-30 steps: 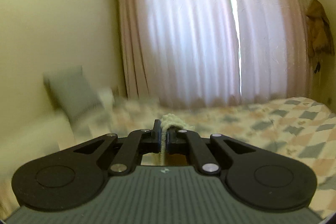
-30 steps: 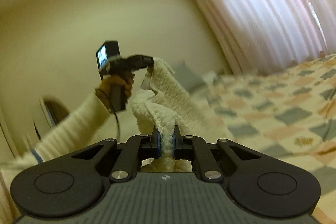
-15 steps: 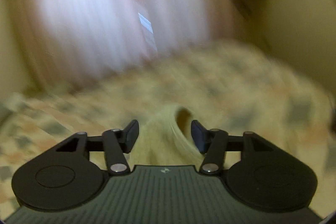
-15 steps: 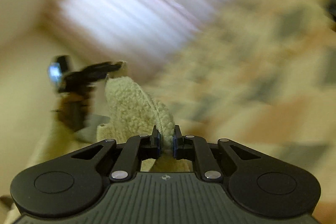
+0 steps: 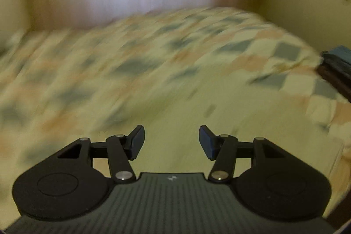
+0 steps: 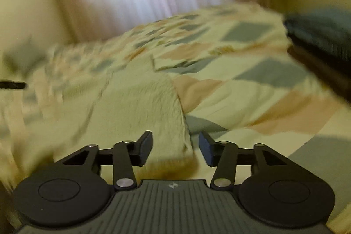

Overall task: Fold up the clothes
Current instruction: 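Lay the vest flat on the bed and open both grippers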

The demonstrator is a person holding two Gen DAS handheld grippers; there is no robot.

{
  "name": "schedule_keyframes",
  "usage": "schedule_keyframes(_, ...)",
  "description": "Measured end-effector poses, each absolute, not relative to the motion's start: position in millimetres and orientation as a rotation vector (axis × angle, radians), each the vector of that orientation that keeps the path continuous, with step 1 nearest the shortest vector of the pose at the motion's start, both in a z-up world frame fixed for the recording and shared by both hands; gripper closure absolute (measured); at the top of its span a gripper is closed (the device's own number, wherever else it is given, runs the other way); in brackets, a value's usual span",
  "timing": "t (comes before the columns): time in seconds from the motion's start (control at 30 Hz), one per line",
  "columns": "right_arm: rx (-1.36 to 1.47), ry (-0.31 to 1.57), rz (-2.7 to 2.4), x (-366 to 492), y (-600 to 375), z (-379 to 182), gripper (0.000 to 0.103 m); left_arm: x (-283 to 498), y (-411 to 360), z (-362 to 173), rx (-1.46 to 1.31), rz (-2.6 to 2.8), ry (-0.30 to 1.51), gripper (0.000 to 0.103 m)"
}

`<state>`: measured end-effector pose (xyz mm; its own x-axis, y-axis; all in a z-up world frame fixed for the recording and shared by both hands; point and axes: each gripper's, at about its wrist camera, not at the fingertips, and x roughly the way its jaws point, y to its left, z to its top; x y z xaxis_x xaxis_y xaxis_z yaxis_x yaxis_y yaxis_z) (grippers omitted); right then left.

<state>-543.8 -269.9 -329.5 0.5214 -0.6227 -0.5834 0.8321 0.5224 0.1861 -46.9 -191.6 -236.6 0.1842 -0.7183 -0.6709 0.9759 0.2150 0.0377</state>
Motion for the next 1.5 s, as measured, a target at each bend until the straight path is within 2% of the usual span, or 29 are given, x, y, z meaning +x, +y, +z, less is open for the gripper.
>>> schedule_keyframes(0.1, 0.287, 0.562, -0.873, -518, -239, -328, 0.036, -25, -123, -268, 0.419, -1.197, 0.749, 0.052)
schedule_keyframes(0.13, 0.223, 0.587, -0.857, -507, -230, -328, 0.032, -23, -114, -277, 0.372, -1.207, 0.786, 0.047)
schedule_keyframes(0.2, 0.081, 0.652, -0.835, -483, -213, -333, 0.032, -19, -97, -295, 0.276, -1.223, 0.859, 0.040)
schedule_keyframes(0.3, -0.094, 0.737, -0.797, -448, -196, -346, 0.029, -13, -70, -321, 0.130, -1.243, 0.966, 0.040)
schedule_keyframes(0.37, -0.153, 0.782, -0.785, -432, -190, -355, 0.029, -9, -52, -339, 0.031, -1.254, 1.036, 0.036)
schedule_keyframes(0.4, -0.182, 0.798, -0.783, -424, -189, -360, 0.029, -6, -61, -346, 0.003, -1.276, 1.050, 0.034)
schedule_keyframes(0.47, -0.242, 0.824, -0.778, -410, -191, -372, 0.031, -8, -59, -329, 0.005, -1.281, 0.997, 0.038)
schedule_keyframes(0.5, -0.242, 0.816, -0.776, -409, -190, -370, 0.036, -9, -58, -320, 0.006, -1.283, 0.971, 0.056)
schedule_keyframes(0.53, -0.225, 0.796, -0.775, -411, -190, -365, 0.056, -10, -57, -312, 0.006, -1.285, 0.945, 0.076)
schedule_keyframes(0.57, -0.209, 0.776, -0.774, -414, -190, -359, 0.074, -10, -56, -303, 0.007, -1.287, 0.918, 0.082)
schedule_keyframes(0.6, -0.192, 0.756, -0.773, -416, -189, -354, 0.103, -11, -56, -295, 0.008, -1.289, 0.892, 0.087)
schedule_keyframes(0.77, -0.111, 0.656, -0.765, -427, -187, -326, 0.103, -15, -51, -252, 0.013, -1.296, 0.760, 0.095)
schedule_keyframes(0.83, -0.078, 0.615, -0.761, -431, -186, -314, 0.103, -17, -49, -235, 0.015, -1.298, 0.707, 0.094)
schedule_keyframes(0.87, -0.062, 0.595, -0.759, -434, -185, -309, 0.097, -18, -48, -226, 0.016, -1.298, 0.681, 0.093)
schedule_keyframes(0.9, -0.046, 0.575, -0.757, -436, -185, -303, 0.077, -19, -47, -218, 0.017, -1.299, 0.655, 0.084)
schedule_keyframes(0.93, -0.045, 0.588, -0.758, -438, -182, -307, 0.059, -20, -46, -210, 0.018, -1.299, 0.629, 0.071)
schedule_keyframes(0.97, -0.053, 0.621, -0.760, -440, -177, -316, 0.056, -28, -42, -226, 0.069, -1.277, 0.650, 0.068)
schedule_keyframes(1.07, -0.076, 0.720, -0.764, -447, -163, -343, 0.052, -54, -28, -276, 0.221, -1.205, 0.711, 0.068)
schedule_keyframes(1.23, -0.161, 0.840, -0.814, -457, -151, -376, 0.049, -80, -7, -356, 0.185, -1.135, 0.925, 0.066)
schedule_keyframes(1.27, -0.202, 0.852, -0.833, -459, -149, -379, 0.048, -80, -5, -363, 0.142, -1.123, 0.949, 0.064)
schedule_keyframes(1.33, -0.260, 0.859, -0.845, -459, -151, -383, 0.039, -75, -3, -367, 0.044, -1.114, 0.990, 0.054)
schedule_keyframes(1.4, -0.312, 0.862, -0.851, -457, -153, -386, 0.036, -72, -3, -365, -0.020, -1.096, 0.998, 0.051)
schedule_keyframes(1.5, -0.391, 0.865, -0.859, -455, -157, -390, 0.035, -78, -21, -359, 0.098, -1.088, 0.921, 0.047)
